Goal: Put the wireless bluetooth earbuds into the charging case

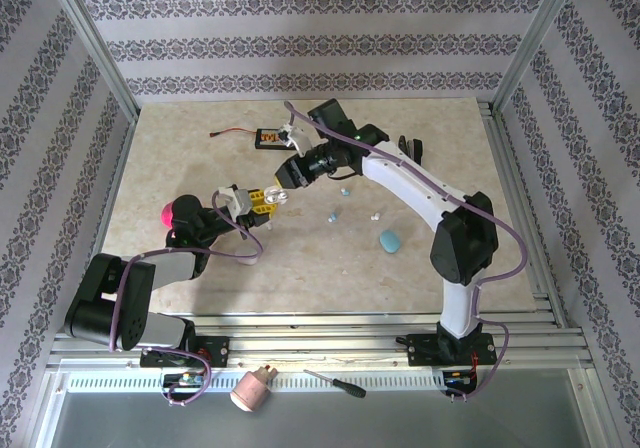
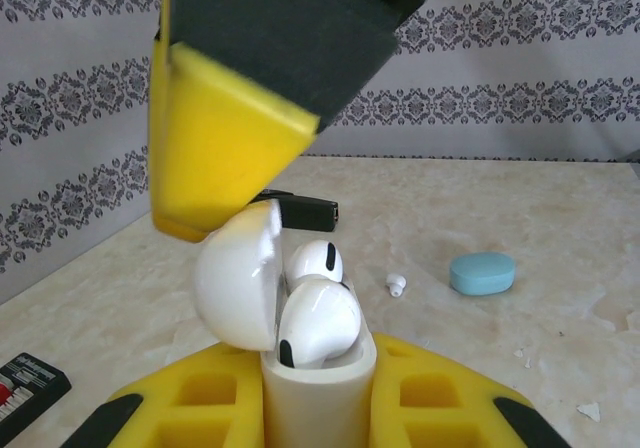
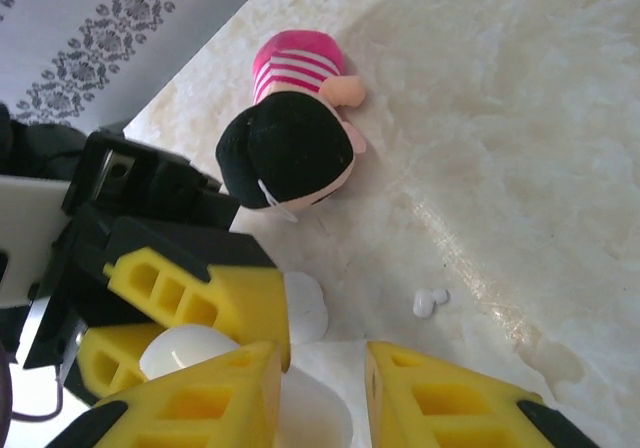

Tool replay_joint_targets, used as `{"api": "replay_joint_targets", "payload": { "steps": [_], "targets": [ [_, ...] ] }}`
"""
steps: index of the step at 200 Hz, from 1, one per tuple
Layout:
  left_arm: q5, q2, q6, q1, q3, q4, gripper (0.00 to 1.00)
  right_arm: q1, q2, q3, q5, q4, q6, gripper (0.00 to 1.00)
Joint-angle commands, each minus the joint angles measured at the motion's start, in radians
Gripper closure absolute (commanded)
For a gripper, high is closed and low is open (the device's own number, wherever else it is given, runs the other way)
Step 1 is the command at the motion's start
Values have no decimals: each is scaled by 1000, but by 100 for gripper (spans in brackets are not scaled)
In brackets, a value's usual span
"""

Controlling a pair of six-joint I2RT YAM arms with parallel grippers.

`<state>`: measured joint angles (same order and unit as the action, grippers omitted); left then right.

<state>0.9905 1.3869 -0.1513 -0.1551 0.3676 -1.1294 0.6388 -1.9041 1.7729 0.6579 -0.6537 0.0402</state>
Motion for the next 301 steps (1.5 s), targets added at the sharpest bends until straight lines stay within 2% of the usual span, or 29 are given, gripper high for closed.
{"api": "replay_joint_targets", "payload": {
  "steps": [1, 38, 62, 94, 110, 123, 140, 180, 231, 272, 301],
  "targets": [
    [-10, -12, -3, -4, -4, -48, 100, 8, 70, -38, 51, -72, -98, 70],
    [-1, -6, 6, -4, -9, -57, 100, -14, 159, -133, 41, 40, -120, 60],
    [26, -7, 14, -4, -7, -64, 100, -29, 205, -179, 60, 59, -201, 54],
    [93, -5, 28, -4, -5, -83, 100, -35, 276, -272, 79, 69, -464, 34],
    [134, 10, 38, -4, -7, -117, 100, -34, 306, -325, 110, 73, -658, 24],
    [152, 25, 80, -5, -10, -175, 100, -32, 313, -344, 112, 67, -765, 21],
    [154, 32, 91, -7, -10, -189, 100, -32, 298, -338, 106, 50, -832, 20],
    [147, 14, 72, -8, -10, -147, 100, -2, 235, -310, 75, 55, -867, 22],
    [140, 12, 71, -7, -9, -143, 100, 33, 152, -250, 30, 55, -842, 38],
    [127, 14, 53, -7, -15, -133, 100, 42, 131, -248, 45, 84, -804, 49],
    [130, 18, 51, -7, -12, -127, 100, 42, 130, -256, 50, 92, -781, 62]
  ]
}}
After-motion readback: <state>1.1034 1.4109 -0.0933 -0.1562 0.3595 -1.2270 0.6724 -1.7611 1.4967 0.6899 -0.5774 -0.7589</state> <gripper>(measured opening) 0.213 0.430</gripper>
